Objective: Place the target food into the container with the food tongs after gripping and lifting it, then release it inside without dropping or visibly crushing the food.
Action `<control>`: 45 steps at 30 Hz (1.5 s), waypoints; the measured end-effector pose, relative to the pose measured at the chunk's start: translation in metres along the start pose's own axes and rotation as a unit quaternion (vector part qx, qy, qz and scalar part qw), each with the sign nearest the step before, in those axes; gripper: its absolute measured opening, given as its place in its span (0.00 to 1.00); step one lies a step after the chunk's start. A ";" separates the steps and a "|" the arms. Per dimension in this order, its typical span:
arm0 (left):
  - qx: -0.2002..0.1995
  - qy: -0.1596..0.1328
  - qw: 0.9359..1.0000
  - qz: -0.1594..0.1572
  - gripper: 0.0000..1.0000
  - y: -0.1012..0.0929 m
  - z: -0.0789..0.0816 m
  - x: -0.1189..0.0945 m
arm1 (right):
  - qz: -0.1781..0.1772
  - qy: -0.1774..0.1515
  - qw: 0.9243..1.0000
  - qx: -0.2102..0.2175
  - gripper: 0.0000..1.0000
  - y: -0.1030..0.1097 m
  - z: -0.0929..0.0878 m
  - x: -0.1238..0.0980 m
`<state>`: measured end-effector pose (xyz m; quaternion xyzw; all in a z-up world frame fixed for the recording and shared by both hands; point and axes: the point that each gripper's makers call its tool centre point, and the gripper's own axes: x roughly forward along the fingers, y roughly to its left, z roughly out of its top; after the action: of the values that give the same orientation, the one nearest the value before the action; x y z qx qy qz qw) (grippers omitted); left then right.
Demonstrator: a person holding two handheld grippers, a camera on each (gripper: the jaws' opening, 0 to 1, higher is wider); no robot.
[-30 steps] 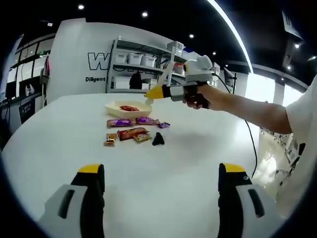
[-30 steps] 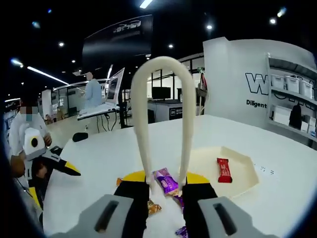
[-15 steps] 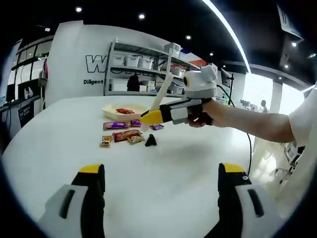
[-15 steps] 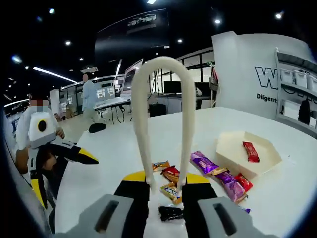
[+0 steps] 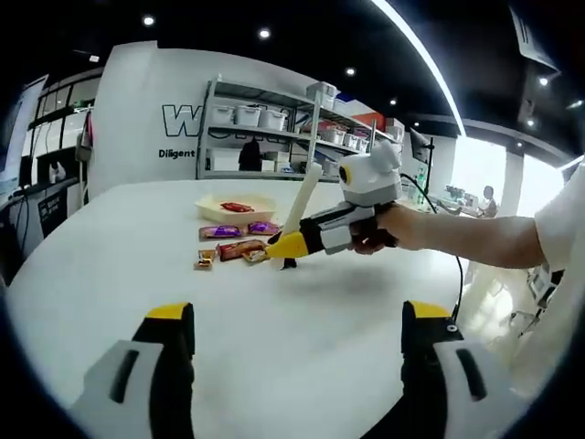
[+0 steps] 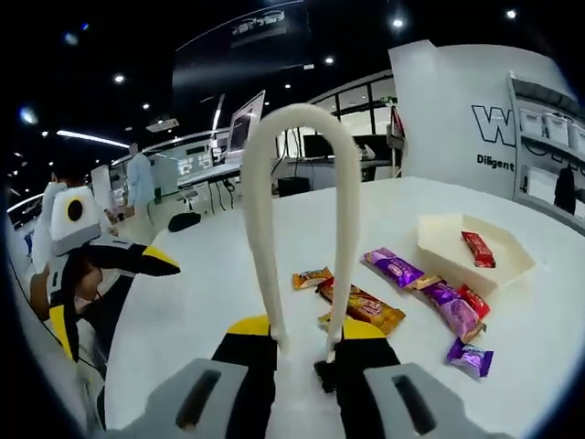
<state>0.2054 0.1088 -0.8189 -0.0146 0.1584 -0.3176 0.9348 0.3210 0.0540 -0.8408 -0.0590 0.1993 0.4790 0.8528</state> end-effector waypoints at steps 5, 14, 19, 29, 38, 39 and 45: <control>0.002 -0.002 1.000 -0.005 0.92 -0.004 0.002 0.001 | -0.001 0.014 1.000 -0.009 0.17 0.000 -0.006 -0.011; 0.010 -0.001 1.000 -0.014 0.92 -0.010 0.004 0.005 | -0.014 0.026 1.000 -0.004 0.17 -0.007 -0.017 -0.039; 0.018 0.003 1.000 -0.018 0.92 -0.012 0.004 0.008 | -0.028 0.028 0.999 -0.001 0.17 -0.013 -0.024 -0.055; 0.028 0.010 0.999 -0.023 0.92 -0.020 0.003 0.017 | -0.079 0.005 0.997 -0.001 0.17 -0.045 -0.015 -0.097; 0.032 0.013 0.999 -0.027 0.91 -0.025 0.002 0.016 | -0.081 0.005 0.997 0.013 0.18 -0.061 -0.020 -0.088; 0.033 0.013 0.999 -0.024 0.91 -0.023 0.002 0.015 | -0.080 0.007 0.997 0.011 0.18 -0.060 -0.022 -0.086; 0.038 0.016 0.999 -0.011 0.91 -0.014 0.002 0.009 | -0.078 0.006 0.997 0.012 0.19 -0.058 -0.024 -0.085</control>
<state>0.2042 0.0921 -0.8177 0.0240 0.1615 -0.3339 0.9284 0.3239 -0.0519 -0.8344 -0.0668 0.2054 0.4085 0.8868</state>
